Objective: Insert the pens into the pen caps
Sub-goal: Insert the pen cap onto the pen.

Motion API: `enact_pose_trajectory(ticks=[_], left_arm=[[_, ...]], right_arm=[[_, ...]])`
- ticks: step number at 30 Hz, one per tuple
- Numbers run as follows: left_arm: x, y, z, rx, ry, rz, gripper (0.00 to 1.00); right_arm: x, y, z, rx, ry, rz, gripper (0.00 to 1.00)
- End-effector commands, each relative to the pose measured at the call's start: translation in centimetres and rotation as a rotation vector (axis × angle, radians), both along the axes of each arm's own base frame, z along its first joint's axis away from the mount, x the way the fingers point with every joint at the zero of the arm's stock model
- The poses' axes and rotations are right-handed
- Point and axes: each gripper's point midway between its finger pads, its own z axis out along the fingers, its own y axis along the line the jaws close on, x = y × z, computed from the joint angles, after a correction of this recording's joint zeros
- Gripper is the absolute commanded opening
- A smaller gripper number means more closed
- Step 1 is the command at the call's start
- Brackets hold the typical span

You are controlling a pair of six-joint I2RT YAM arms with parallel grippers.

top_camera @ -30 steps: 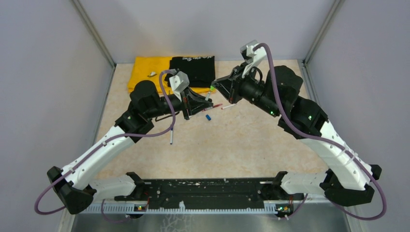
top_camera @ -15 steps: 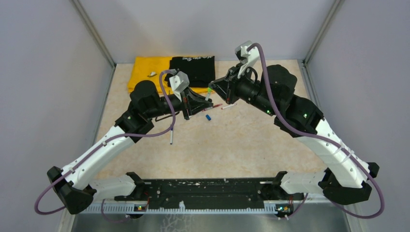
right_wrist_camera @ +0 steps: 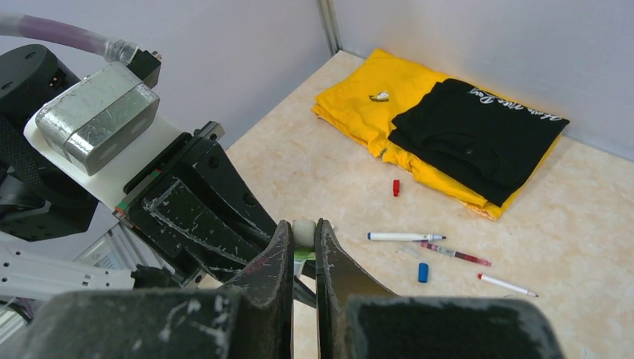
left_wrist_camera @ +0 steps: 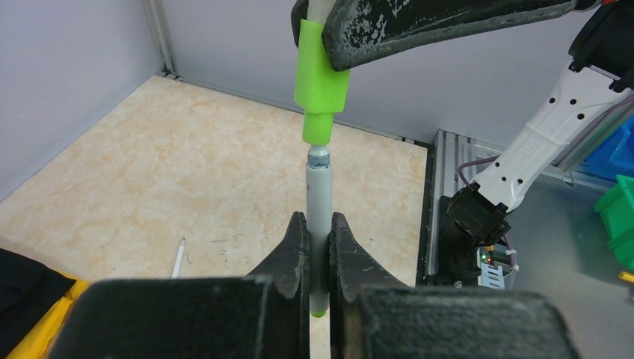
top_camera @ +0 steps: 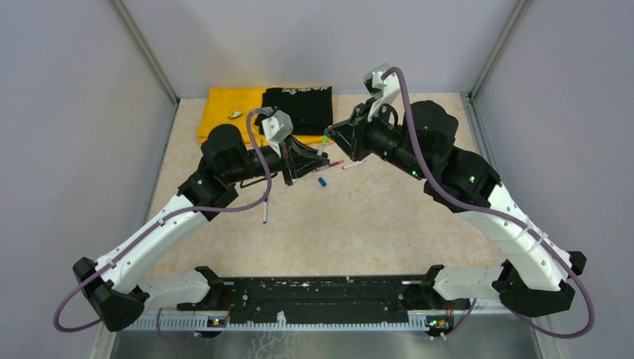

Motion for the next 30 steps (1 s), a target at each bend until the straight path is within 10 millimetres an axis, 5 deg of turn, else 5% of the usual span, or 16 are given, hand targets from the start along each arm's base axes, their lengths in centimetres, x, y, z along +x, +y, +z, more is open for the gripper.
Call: enact_pose_trajectory(ticks=[1,19,30], left_arm=[[0.1,-0.1,0.5,-0.010,-0.026,-0.002,0.00],[0.1,0.1,0.4,-0.012,-0.023,0.007,0.00],[-0.1,0.9,1.7,-0.064,-0.048,0.040,0.00]], right_arm=[[0.2,-0.5,1.2,0.019,-0.035,-0.017,0.00],[-1.0,1.5,-1.7,-0.028,0.058,0.093,0.00],[-1.2,1.6,-5.7,-0.099,0.190,0.083,0.00]])
